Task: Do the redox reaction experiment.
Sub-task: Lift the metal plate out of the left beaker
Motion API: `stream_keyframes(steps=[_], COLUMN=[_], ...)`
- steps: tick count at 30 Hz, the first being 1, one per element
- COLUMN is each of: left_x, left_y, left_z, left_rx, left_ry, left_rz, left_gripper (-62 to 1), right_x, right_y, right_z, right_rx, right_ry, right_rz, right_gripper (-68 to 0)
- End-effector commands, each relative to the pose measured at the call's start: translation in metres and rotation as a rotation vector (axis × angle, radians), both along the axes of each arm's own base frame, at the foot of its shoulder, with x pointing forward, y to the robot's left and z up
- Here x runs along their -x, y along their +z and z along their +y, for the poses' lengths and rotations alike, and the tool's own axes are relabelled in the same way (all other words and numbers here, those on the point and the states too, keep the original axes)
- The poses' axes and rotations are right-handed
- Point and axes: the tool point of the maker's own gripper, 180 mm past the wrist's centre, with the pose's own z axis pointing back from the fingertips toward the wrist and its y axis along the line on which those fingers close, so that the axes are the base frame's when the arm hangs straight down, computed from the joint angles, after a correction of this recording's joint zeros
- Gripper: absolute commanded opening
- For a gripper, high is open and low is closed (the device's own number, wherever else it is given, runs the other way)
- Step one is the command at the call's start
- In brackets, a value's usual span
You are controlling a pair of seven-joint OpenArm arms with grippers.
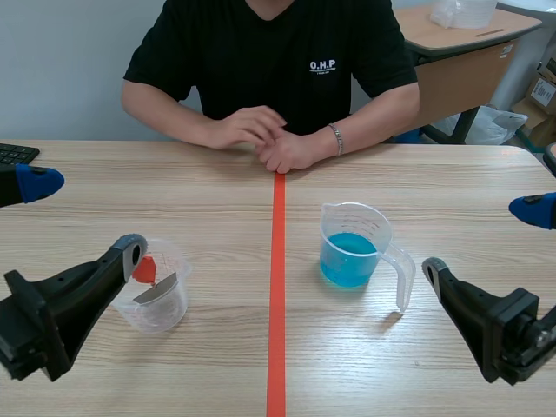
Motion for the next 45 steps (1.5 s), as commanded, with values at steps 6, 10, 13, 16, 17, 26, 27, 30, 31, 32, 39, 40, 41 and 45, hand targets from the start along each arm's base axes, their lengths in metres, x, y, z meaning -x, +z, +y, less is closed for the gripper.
stream_keyframes(steps=[6,10,13,16,17,26,27,30,31,32,39,40,41,45], left_x=[-0.001,-0.001,-0.001,-0.001,-0.001,0.005,0.006,0.014,0.018,0.022,0.073,0.081,0.089,0.122], left_y=[0.008,0.008,0.008,0.008,0.008,0.002,0.000,-0.009,-0.013,-0.018,-0.074,-0.083,-0.092,-0.123], left_z=[-0.003,-0.003,-0.003,-0.003,-0.003,0.003,0.006,0.022,0.027,0.034,0.082,0.089,0.097,0.126], left_rx=[0.016,0.016,0.016,0.016,0.016,-0.024,-0.036,-0.081,-0.098,-0.117,-0.200,-0.207,-0.216,-0.232], left_ry=[-0.004,-0.004,-0.004,-0.004,-0.004,-0.010,-0.006,0.023,0.035,0.054,0.190,0.215,0.247,0.380], left_rz=[-0.023,-0.023,-0.023,-0.023,-0.023,-0.005,0.004,0.046,0.066,0.090,0.323,0.357,0.389,0.503], left_gripper=[1.4,1.4,1.4,1.4,1.4,1.4,1.4,1.4,1.4,1.4,1.4,1.4,1.4,1.4], right_x=[-0.004,-0.004,-0.004,-0.004,-0.004,-0.004,-0.004,-0.004,-0.004,-0.004,-0.004,-0.004,-0.004,-0.003], right_y=[0.013,0.013,0.014,0.014,0.014,0.014,0.014,0.016,0.016,0.017,0.017,0.017,0.017,0.020], right_z=[0.004,0.004,0.004,0.004,0.004,0.004,0.004,0.005,0.005,0.005,0.006,0.006,0.006,0.008], right_rx=[-0.029,-0.029,-0.030,-0.030,-0.030,-0.032,-0.032,-0.033,-0.034,-0.036,-0.019,-0.019,-0.018,-0.005], right_ry=[0.008,0.008,0.008,0.008,0.008,0.009,0.009,0.012,0.012,0.013,0.024,0.024,0.025,0.038], right_rz=[-0.045,-0.046,-0.048,-0.048,-0.048,-0.052,-0.052,-0.060,-0.061,-0.064,-0.077,-0.078,-0.079,-0.099], right_gripper=[0.4,0.4,0.4,0.4,0.4,0.4,0.4,0.4,0.4,0.4,0.4,0.4,0.4,0.4])
